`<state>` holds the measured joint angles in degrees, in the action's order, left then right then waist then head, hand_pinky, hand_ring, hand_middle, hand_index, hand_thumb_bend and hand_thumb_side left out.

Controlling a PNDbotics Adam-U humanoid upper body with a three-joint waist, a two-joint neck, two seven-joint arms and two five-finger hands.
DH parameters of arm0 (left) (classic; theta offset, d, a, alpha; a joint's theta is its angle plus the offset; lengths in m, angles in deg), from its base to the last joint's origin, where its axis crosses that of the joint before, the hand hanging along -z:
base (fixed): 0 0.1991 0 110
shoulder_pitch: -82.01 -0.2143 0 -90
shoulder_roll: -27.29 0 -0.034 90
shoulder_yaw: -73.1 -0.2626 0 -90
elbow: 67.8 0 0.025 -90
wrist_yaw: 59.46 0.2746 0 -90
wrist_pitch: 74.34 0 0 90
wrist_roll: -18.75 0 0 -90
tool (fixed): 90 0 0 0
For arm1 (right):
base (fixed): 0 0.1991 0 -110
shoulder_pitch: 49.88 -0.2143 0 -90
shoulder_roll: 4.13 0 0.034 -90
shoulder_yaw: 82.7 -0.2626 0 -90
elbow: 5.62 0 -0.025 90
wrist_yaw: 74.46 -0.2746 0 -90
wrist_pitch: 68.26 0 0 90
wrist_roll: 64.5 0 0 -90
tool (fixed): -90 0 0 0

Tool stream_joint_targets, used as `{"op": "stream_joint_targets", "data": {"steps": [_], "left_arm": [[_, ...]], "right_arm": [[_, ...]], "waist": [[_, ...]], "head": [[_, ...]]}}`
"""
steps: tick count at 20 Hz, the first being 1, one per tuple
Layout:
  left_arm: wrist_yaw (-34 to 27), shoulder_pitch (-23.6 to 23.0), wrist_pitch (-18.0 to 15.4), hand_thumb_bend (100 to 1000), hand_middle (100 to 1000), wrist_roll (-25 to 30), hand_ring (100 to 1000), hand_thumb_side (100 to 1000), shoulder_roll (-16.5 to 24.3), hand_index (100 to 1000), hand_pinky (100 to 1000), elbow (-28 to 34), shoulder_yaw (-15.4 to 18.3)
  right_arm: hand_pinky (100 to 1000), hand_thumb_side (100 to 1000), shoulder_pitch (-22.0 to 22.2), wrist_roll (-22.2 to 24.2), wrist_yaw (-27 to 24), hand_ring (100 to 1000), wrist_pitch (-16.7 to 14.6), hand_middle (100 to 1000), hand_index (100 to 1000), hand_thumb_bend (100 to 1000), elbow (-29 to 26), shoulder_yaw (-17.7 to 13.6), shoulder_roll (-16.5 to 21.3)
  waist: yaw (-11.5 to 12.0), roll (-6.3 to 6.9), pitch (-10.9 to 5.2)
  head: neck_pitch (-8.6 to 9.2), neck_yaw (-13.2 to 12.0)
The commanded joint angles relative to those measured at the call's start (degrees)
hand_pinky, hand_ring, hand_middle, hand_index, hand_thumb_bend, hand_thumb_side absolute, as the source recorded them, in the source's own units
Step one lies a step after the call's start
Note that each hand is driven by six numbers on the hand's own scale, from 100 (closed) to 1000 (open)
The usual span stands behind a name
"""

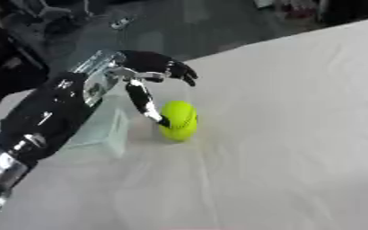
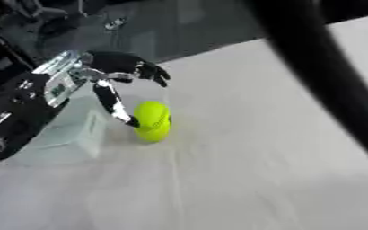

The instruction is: Pick up objects on the table and place them in the box.

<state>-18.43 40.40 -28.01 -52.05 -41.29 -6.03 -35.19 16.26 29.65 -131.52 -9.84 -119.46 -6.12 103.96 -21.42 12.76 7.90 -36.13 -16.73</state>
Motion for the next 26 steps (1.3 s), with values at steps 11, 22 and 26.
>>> {"op": "stream_joint_targets", "data": {"steps": [11, 22, 26], "left_arm": [[9.0, 0.18, -8.29, 699, 1000, 9.87, 1000, 560, 0.01, 1000, 973, -3.88, 0.59], [6.73, -1.88, -8.29, 190, 461, 1.69, 205, 778, -2.85, 720, 100, -7.03, 1.25], [5.09, -2.17, -8.29, 100, 189, -3.43, 100, 707, -2.65, 437, 100, -6.29, 0.76]], "right_arm": [[185, 948, -3.85, 0.89, -2.79, 463, 2.15, 540, 706, 100, -0.76, 0.02, 1.63], [181, 946, -4.06, 2.29, -4.11, 461, 2.39, 530, 702, 100, -0.76, 0.03, 1.59], [180, 945, -4.0, 2.47, -4.15, 460, 2.5, 527, 701, 100, -0.76, 0.05, 1.6]], "waist": [[-0.89, 0.19, 0.95], [-1.15, 0.19, 1.27], [-1.15, 0.19, 1.23]], "head": [[1.89, -2.51], [2.4, -2.31], [2.52, -2.29]]}}
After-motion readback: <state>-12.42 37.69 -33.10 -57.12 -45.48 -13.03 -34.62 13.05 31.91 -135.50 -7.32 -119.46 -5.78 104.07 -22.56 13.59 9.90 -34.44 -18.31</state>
